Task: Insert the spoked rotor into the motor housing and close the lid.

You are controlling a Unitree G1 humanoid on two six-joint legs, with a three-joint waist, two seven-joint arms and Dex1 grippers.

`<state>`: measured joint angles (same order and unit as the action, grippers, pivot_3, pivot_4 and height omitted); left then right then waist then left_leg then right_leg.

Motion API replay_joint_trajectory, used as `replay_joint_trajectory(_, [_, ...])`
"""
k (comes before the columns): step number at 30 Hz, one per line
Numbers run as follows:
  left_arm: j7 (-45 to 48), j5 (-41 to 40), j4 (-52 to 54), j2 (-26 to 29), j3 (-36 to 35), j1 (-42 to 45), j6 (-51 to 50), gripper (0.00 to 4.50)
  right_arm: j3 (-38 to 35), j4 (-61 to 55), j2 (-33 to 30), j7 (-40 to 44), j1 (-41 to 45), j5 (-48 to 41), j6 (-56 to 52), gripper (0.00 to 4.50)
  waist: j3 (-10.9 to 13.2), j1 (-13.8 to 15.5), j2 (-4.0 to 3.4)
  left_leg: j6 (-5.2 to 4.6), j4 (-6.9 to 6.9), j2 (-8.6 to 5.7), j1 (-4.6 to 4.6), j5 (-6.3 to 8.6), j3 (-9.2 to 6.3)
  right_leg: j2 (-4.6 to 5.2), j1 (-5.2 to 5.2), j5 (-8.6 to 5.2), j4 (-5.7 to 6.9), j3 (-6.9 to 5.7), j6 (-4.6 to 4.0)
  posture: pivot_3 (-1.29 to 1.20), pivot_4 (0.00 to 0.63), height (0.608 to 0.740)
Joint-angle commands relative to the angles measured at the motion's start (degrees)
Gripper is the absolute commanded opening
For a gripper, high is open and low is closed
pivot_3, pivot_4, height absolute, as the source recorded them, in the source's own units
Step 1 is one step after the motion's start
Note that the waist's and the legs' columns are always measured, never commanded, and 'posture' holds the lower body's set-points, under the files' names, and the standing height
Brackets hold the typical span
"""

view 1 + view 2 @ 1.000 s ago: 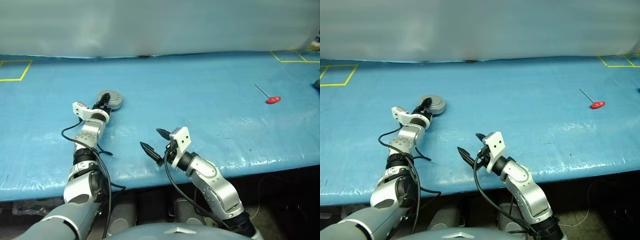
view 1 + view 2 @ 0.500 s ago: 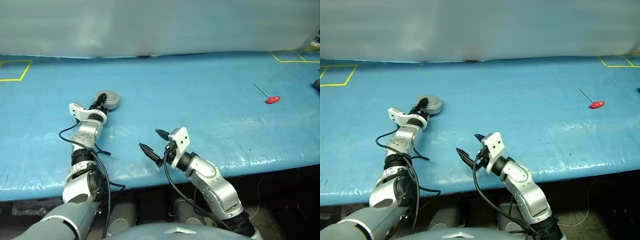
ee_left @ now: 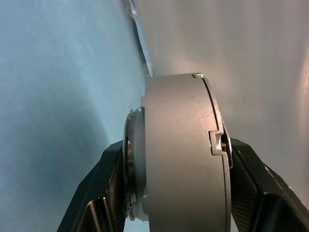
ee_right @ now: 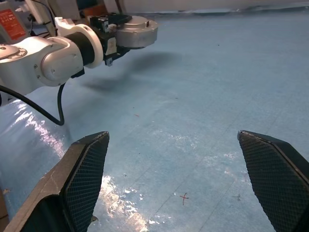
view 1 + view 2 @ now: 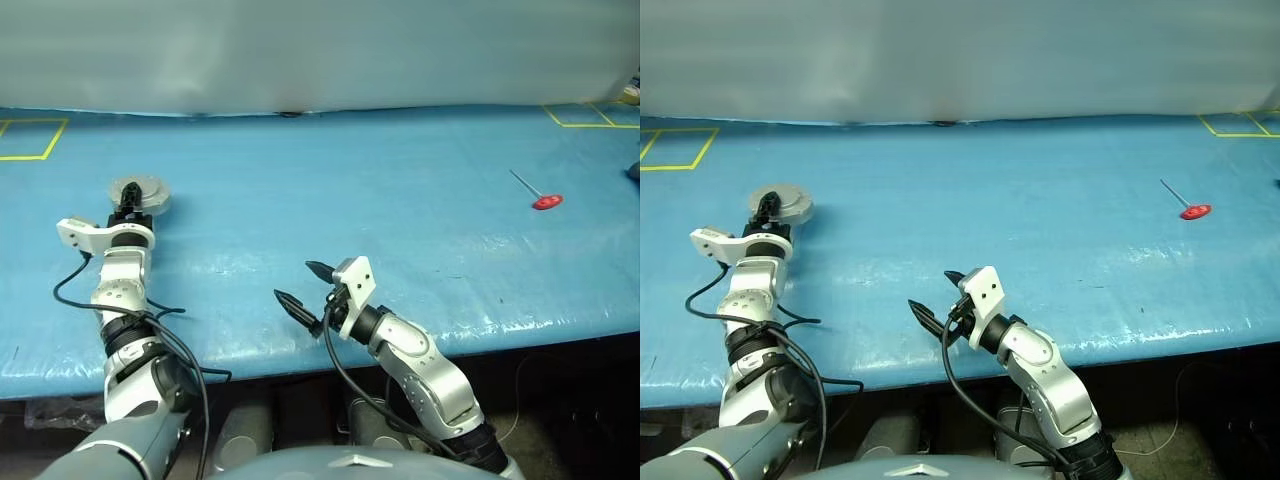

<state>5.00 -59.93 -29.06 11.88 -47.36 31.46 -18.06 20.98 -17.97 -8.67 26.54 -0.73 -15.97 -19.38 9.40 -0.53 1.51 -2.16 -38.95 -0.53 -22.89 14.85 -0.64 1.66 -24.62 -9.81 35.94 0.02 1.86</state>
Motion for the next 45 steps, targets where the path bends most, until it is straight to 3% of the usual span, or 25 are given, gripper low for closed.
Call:
replay_joint_trajectory(1, [-0.10,-1.79,5.94,1.41,-1.12,-0.30,0.86,2.43,0.30,-0.63,0.39,0.74,0.53,-0.22,0.13,4.50,-0.04,0.10,0.07,0.00,-0.02,0.00,0.00,0.00,-0.01,0.00,0.01,0.00,0.00,0.00,-0.01,0.00,0.150,0.740])
replay_joint_trajectory(13, [-2.23,-3.21,8.80,0.12,-0.82,-4.50,-0.37,2.43,0.47,-0.08,0.86,1.22,0.81,-0.11,0.10,4.50,-0.15,0.09,0.32,0.02,-0.15,0.02,0.04,-0.02,0.00,-0.03,0.09,0.10,0.01,-0.02,-0.27,0.00,0.150,0.740])
replay_joint_trajectory(22, [1.92,-4.31,9.88,-3.38,7.29,0.72,-7.34,2.43,0.20,0.17,0.62,1.22,0.98,0.07,0.06,4.50,-0.15,0.78,0.37,0.02,-0.20,0.01,0.04,-0.02,0.00,-0.06,0.12,0.11,0.01,-0.02,-0.27,0.00,0.150,0.740])
replay_joint_trajectory(33, [2.76,-0.28,-4.09,-8.82,10.61,11.47,-3.73,2.43,-0.12,-0.85,0.49,0.11,0.41,0.56,-0.37,4.50,-0.14,-0.20,0.37,-0.02,-0.17,0.03,0.05,0.00,0.10,-0.12,0.09,0.12,0.00,0.03,-0.26,0.00,0.150,0.740])
replay_joint_trajectory(45, [0.74,3.58,-9.90,-9.14,9.96,11.68,-1.17,2.43,-0.18,-0.89,0.45,-0.02,0.36,0.77,-0.72,4.50,-0.12,-0.06,0.39,-0.03,-0.15,0.04,0.01,0.00,0.13,-0.11,0.04,0.23,-0.02,0.03,-0.05,0.00,0.150,0.740])
